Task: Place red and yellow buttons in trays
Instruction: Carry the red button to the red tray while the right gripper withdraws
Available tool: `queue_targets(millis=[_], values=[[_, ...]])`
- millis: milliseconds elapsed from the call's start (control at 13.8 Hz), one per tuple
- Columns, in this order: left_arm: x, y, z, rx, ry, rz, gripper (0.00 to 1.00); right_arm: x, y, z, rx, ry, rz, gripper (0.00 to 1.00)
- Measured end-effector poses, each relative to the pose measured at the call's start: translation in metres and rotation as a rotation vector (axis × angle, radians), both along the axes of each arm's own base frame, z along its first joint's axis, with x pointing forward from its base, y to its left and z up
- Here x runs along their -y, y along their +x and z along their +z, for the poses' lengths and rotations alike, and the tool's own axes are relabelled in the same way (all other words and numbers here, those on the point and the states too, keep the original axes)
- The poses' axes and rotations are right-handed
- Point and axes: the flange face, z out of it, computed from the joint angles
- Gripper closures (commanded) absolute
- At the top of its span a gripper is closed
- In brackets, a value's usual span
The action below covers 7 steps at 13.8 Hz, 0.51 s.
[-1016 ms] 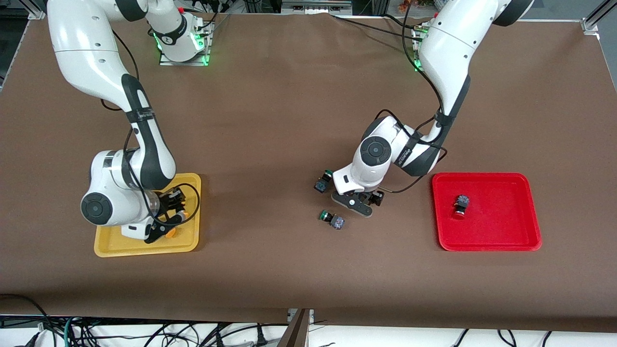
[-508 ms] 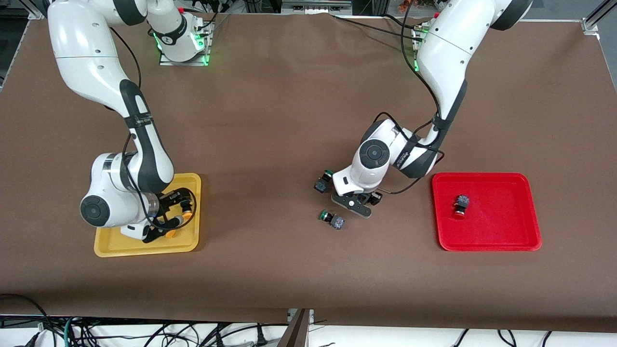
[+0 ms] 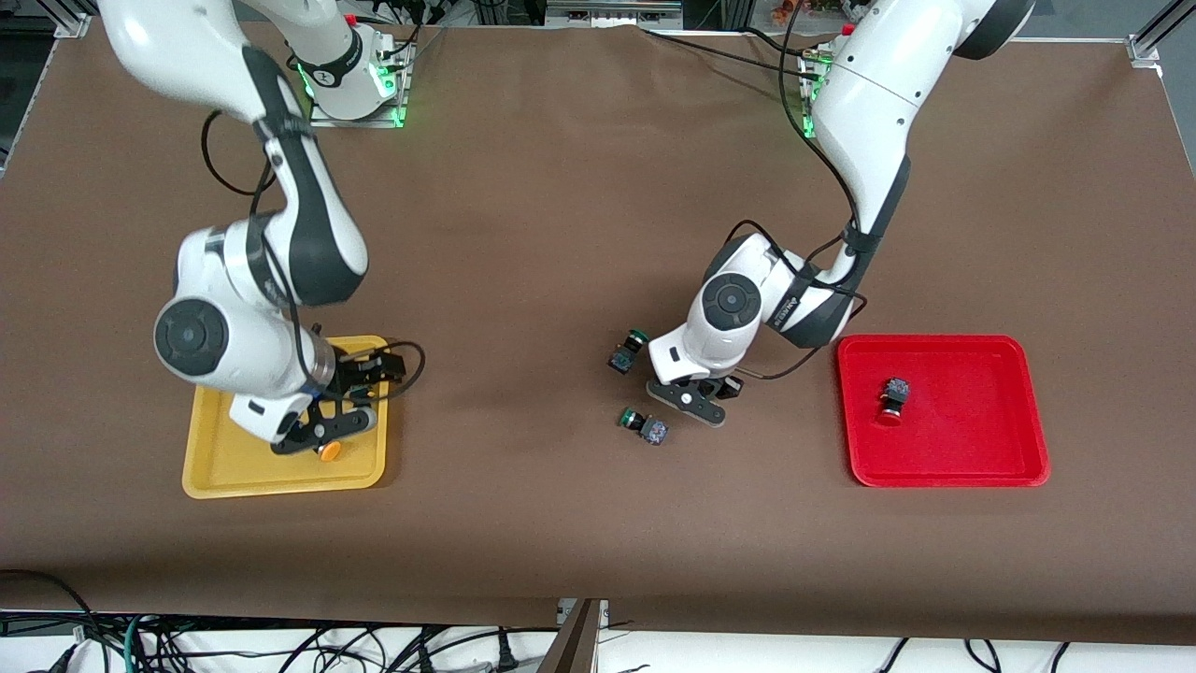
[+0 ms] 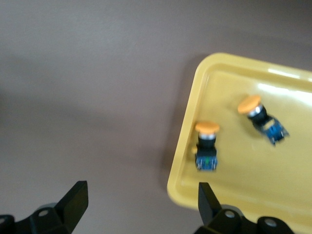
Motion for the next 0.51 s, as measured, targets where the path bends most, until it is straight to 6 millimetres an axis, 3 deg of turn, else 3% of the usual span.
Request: queue_targets(millis=[218, 363, 508], values=[[-0.055, 0.032, 0.047, 0.007, 0.015, 0.088, 1.00, 0.017, -0.044, 0.076, -0.012, -0.034, 0.000, 0.00], [-0.113, 0.049, 0.083, -0.020, 0.048, 0.116, 1.00, 0.030, -0.071, 0.125, 0.001, -0.035, 0.000, 0.00], [-0.180, 0.062, 0.104, -0.045, 0.069, 0.086, 1.00, 0.037, -0.090, 0.154, 0.013, -0.033, 0.003, 0.00]])
